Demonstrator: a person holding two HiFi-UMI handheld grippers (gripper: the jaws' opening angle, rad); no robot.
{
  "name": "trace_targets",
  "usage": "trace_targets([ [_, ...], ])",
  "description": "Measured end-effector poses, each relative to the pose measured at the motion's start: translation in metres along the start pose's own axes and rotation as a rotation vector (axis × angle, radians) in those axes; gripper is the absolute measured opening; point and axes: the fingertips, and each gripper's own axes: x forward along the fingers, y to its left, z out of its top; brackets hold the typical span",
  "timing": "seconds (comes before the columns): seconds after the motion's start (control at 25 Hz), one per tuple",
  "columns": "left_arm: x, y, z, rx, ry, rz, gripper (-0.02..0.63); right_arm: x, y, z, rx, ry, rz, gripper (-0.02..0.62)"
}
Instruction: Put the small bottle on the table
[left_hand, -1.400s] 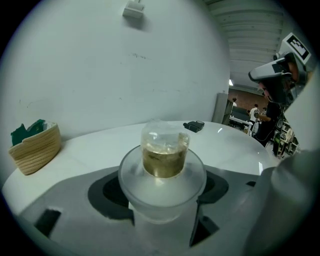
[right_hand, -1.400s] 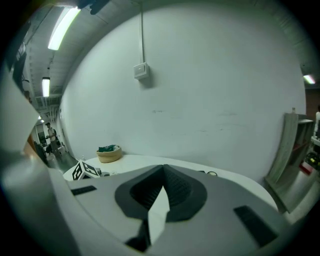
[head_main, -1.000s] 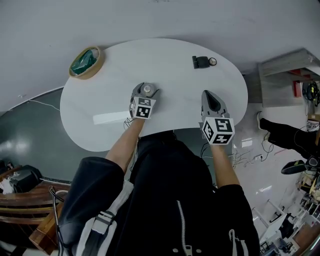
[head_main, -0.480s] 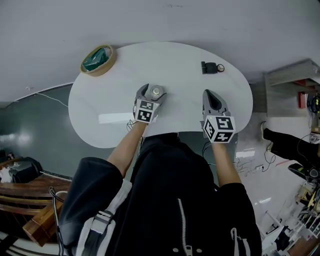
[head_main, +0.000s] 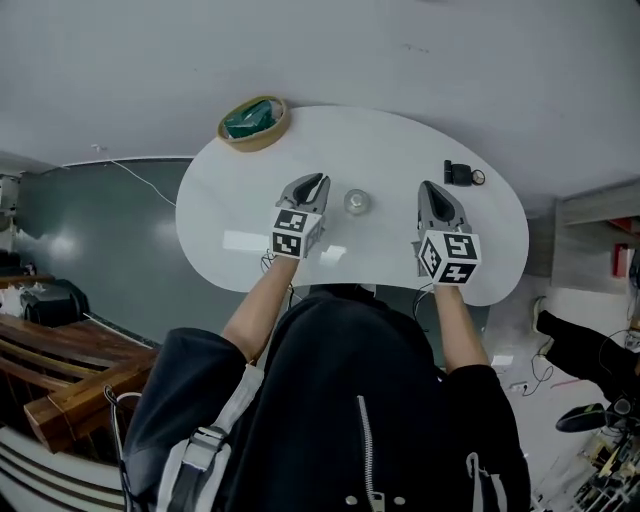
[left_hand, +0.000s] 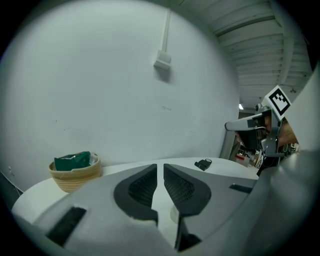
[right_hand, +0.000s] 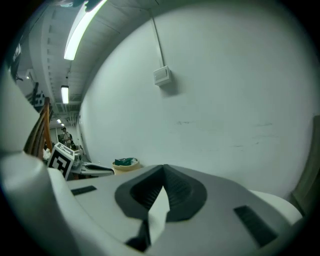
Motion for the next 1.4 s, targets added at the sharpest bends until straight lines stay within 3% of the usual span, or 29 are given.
trace_targets([
  [0.16,-0.015,0.018,0.034,0.011,-0.032,0.017,0.002,0.017,0.011,0.015,-0.023,-0.028,0.027,0.002],
  [0.56,-0.040,0.041,0.087,0.083,-0.098,0.034,0.002,0.033,0.022,0.045,-0.057,-0.135,0.016,0.000],
  [1.4,-0.023,0.038,0.094,0.088,-0.098,-0.007,0.002,0.042,0.015,0.035,-0.041,-0.091,0.005,0.000],
])
